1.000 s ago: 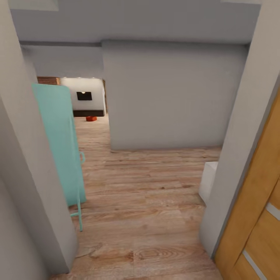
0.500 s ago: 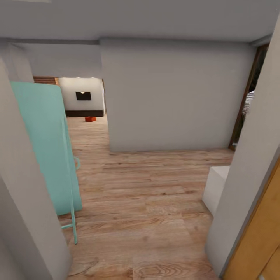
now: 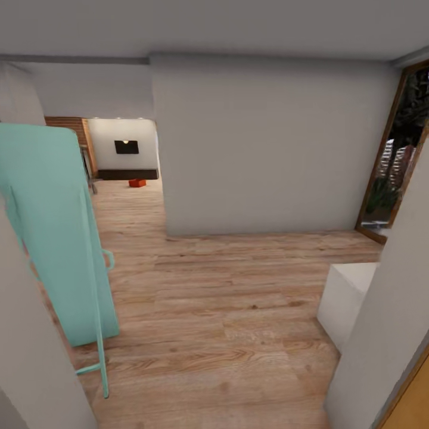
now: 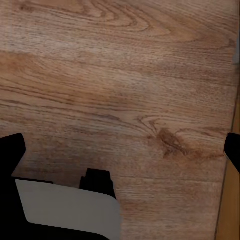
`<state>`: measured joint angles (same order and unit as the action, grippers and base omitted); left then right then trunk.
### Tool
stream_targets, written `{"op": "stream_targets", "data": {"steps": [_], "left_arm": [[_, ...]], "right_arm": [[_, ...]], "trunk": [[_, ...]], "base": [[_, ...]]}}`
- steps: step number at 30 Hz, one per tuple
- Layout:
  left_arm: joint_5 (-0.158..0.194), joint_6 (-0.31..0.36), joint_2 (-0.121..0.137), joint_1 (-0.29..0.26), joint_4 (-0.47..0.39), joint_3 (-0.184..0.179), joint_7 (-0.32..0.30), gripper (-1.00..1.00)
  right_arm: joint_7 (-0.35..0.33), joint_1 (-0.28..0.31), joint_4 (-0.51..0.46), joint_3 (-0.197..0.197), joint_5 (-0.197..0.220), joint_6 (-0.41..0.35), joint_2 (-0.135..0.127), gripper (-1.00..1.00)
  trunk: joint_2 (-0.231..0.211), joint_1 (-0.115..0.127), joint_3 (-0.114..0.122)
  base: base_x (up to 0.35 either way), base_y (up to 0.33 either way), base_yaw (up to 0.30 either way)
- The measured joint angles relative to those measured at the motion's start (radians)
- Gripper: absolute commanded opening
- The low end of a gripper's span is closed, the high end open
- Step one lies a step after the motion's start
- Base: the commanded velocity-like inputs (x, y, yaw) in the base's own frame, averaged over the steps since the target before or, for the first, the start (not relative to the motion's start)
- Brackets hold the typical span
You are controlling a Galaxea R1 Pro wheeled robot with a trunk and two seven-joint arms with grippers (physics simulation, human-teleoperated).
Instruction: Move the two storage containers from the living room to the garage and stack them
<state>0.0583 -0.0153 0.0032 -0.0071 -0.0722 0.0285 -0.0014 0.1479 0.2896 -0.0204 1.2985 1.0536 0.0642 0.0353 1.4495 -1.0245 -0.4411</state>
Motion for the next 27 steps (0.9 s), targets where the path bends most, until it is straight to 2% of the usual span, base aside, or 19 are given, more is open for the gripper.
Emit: {"op": "stream_targets", "data": {"steps": [27], "left_arm": [[0.0,0.0,0.0,0.0,0.001,0.0,0.0,1.0]], "right_arm": [[0.0,0.0,0.0,0.0,0.0,0.0,0.0,1.0]], "trunk": [[0.0,0.0,0.0]], "base": [[0.323,0.0,0.0]]}}
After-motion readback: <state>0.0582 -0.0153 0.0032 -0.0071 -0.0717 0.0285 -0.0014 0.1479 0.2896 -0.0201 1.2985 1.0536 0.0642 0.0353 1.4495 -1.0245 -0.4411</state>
